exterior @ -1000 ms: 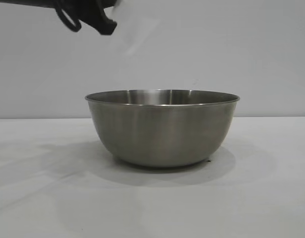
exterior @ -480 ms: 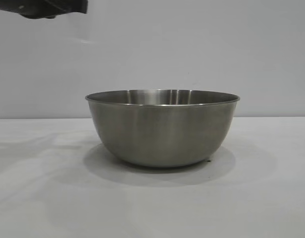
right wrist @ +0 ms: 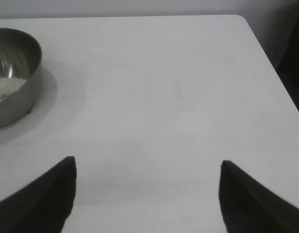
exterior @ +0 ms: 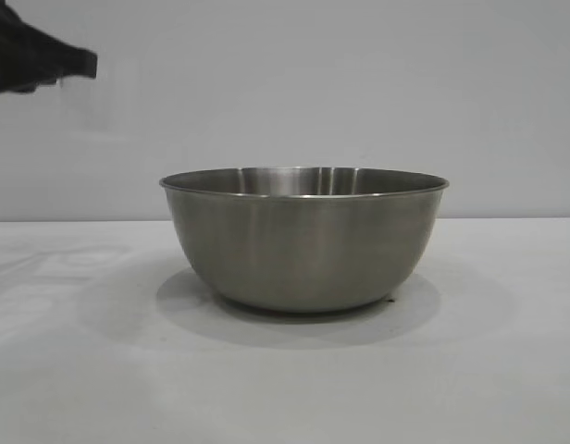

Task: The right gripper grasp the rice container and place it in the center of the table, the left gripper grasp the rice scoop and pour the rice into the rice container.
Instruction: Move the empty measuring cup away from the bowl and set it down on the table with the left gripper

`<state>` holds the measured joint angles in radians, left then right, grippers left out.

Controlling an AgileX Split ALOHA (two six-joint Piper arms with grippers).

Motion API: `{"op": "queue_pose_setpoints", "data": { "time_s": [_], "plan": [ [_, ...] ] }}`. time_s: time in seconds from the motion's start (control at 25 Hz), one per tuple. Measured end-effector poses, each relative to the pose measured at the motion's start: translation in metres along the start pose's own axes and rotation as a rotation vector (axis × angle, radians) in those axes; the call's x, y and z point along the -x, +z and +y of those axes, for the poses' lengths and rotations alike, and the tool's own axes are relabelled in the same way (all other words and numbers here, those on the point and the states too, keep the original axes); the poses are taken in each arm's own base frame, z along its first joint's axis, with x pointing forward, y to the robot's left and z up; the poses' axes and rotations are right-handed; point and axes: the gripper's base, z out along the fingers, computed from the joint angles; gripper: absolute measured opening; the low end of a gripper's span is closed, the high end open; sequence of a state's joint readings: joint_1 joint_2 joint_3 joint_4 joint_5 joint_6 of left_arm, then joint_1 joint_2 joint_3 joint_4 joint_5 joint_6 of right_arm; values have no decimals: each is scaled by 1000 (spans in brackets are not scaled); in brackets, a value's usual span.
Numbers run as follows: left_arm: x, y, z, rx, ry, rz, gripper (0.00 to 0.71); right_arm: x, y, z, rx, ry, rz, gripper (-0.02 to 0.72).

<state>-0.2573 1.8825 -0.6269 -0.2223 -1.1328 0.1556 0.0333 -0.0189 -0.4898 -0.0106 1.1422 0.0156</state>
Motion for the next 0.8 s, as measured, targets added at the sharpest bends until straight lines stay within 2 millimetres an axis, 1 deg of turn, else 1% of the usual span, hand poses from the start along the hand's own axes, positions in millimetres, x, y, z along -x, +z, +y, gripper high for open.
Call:
{"op": "queue_pose_setpoints", "data": {
  "time_s": [0.16, 0.36, 0.44, 0.68, 0.8],
  "plan": [
    [-25, -8, -1, -16, 1, 87, 0, 0, 0, 0, 0, 0, 0, 520],
    [-48, -8, -4, -42, 20, 157, 0, 0, 0, 0, 0, 0, 0, 520],
    [-53, -9, -5, -48, 23, 175, 0, 0, 0, 0, 0, 0, 0, 520],
    [-71, -21, -4, -59, 32, 250, 0, 0, 0, 0, 0, 0, 0, 520],
    [-76, -26, -4, -62, 9, 267, 0, 0, 0, 0, 0, 0, 0, 520]
  ]
}}
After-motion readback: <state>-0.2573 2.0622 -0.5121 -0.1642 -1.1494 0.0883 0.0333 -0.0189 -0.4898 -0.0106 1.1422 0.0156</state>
